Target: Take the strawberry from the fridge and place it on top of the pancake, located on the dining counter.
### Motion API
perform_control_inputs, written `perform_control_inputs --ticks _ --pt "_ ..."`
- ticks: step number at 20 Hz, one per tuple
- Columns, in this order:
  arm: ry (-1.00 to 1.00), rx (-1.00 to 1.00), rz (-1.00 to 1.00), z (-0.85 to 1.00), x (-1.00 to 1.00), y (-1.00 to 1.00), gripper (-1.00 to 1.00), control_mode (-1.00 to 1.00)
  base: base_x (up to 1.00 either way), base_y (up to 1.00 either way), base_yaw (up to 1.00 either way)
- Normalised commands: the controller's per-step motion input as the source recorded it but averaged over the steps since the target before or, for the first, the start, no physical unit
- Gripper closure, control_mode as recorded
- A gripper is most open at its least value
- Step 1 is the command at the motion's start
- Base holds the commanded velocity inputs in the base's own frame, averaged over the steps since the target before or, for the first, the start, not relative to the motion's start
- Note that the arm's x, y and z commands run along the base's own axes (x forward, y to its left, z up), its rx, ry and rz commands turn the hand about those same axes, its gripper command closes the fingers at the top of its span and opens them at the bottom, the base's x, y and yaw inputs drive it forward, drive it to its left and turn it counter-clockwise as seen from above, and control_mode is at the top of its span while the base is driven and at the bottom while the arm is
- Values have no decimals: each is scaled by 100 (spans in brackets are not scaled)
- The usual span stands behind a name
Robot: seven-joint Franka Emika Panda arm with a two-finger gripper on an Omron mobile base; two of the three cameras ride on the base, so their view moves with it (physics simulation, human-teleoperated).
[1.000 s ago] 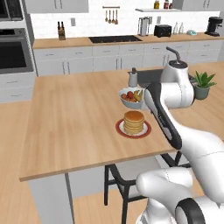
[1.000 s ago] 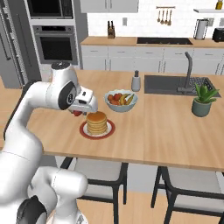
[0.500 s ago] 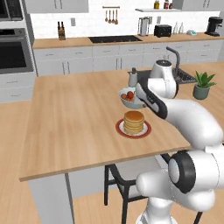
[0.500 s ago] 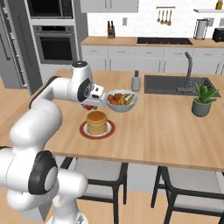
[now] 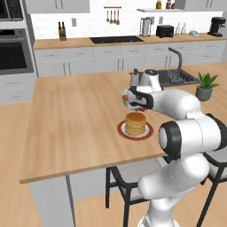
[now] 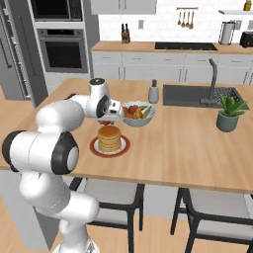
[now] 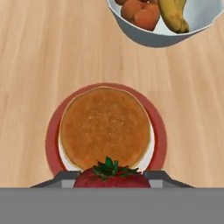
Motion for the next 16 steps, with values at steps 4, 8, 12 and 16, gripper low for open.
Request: perform_control_inputs --ticks 4,8,12,16 --pt "2 0 11 -55 51 2 100 -100 0 0 0" --pt "11 0 6 -36 18 13 100 -100 0 0 0" --pt "13 0 4 -26 20 9 100 -100 0 0 0" --pt "9 0 3 -21 19 1 100 -100 0 0 0"
